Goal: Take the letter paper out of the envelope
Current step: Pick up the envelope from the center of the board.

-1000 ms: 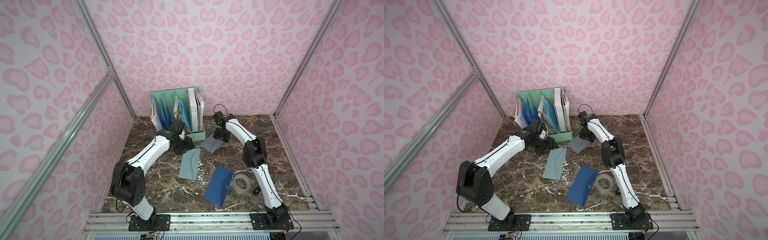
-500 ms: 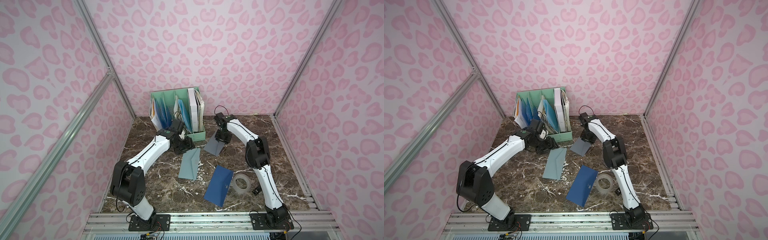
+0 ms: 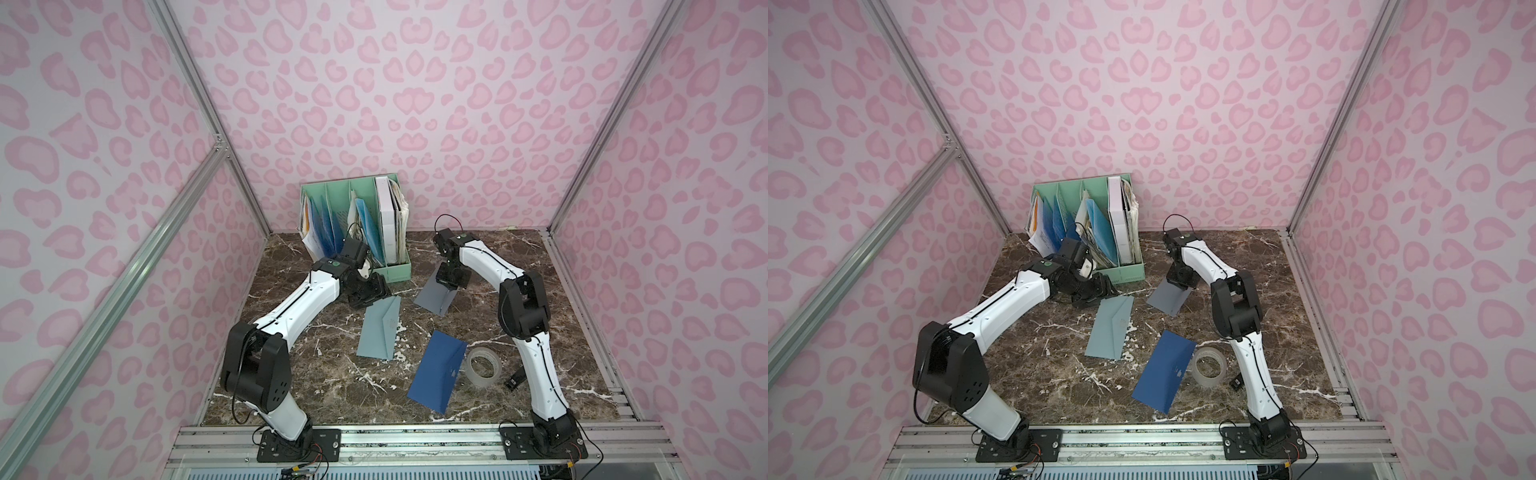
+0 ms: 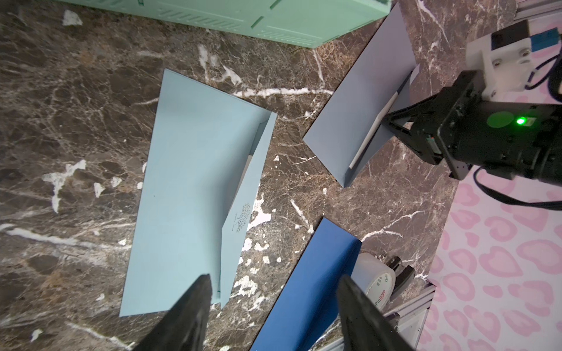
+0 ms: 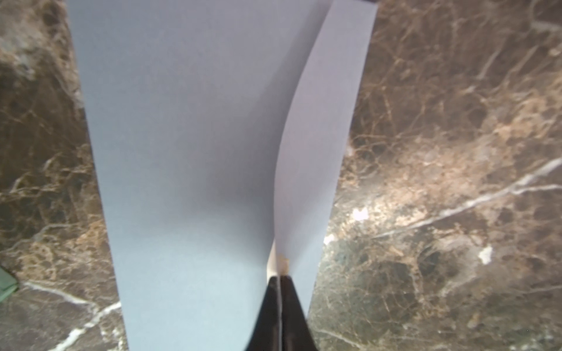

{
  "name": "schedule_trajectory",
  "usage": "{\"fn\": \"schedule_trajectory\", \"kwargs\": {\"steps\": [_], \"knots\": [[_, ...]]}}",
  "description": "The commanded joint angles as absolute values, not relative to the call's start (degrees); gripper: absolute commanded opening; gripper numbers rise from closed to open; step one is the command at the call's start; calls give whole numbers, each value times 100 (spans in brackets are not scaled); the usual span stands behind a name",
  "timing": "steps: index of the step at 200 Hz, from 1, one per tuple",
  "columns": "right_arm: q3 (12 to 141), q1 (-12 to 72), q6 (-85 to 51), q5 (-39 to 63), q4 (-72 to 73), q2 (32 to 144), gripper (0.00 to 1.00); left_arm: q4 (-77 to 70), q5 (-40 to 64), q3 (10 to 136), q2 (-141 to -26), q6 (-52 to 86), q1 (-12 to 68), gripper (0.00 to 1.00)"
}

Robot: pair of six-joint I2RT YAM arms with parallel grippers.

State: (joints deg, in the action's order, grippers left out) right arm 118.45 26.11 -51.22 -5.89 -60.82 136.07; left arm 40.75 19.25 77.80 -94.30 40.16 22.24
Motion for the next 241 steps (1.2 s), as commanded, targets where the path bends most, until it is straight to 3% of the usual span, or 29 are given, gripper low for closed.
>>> {"fn": "schedule_trajectory", "kwargs": {"steps": [1, 56, 103, 139, 175, 215, 241], "knots": [[11730, 2605, -4669, -894, -5917, 13365, 0, 4122, 2162, 7938, -9467, 4016, 2225, 71], [10822, 2619, -3199, -1232, -5144, 11968, 0, 4440, 2394, 8705, -9675, 3892, 2232, 82], [9695, 2610, -2201, -576, -4281, 10310, 0, 4453, 2990, 9338, -9996, 3830, 2234, 86], [8939, 2465, -2065, 524, -3661, 9022, 0, 4208, 3367, 9650, -10124, 3995, 2232, 87], [7973, 1713, -2579, 2903, -2438, 7807, 0, 3221, 4096, 9540, -10160, 4460, 2233, 89], [7575, 994, -3344, 4831, -1720, 7486, 0, 2005, 4736, 9417, -10169, 5078, 2239, 90], [7607, 952, -3593, 5371, -1583, 7510, 0, 1560, 4886, 9394, -10187, 5171, 2252, 89]]}}
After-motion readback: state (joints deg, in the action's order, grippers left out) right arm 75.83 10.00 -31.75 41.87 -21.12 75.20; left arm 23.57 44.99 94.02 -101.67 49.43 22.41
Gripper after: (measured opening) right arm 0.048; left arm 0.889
